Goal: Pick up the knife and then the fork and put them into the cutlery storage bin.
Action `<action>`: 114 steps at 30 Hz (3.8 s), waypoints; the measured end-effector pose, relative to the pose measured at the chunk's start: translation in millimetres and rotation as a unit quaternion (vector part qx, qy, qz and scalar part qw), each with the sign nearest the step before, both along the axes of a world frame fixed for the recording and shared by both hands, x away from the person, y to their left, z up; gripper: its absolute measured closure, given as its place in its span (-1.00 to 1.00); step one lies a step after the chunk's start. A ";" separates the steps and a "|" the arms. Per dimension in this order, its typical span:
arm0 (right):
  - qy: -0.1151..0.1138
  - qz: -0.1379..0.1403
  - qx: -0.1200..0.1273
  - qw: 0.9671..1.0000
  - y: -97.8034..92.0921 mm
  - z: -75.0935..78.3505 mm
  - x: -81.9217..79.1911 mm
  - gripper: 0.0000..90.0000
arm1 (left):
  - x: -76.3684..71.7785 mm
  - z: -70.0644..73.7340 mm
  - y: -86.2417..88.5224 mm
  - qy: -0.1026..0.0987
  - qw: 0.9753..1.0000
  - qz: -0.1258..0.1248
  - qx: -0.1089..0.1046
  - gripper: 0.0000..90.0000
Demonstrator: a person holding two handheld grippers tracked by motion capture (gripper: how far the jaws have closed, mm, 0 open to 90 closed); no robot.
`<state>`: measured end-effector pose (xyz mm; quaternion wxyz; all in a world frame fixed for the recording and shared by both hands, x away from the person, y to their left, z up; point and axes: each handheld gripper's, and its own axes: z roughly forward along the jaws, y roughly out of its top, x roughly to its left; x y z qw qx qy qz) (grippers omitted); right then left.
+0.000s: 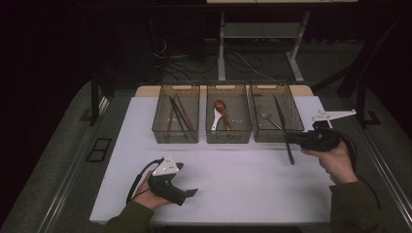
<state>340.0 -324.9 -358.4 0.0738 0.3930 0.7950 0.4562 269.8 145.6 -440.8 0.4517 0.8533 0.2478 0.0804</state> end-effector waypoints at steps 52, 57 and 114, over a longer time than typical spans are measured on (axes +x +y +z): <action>0.031 -0.157 -0.125 0.979 6.2 -30.2 110.6 0.52 | -1.1 -0.2 -0.6 0.003 1.000 -0.001 -0.005 -1.00; 0.022 -0.155 -0.101 0.982 3.9 -26.7 108.3 0.19 | -1.2 -0.2 -0.6 0.003 1.000 -0.002 -0.005 -1.00; -0.080 -0.022 -0.018 0.996 30.7 -68.7 -59.6 -0.59 | 5.2 0.7 10.5 -0.006 1.000 0.011 -0.003 -1.00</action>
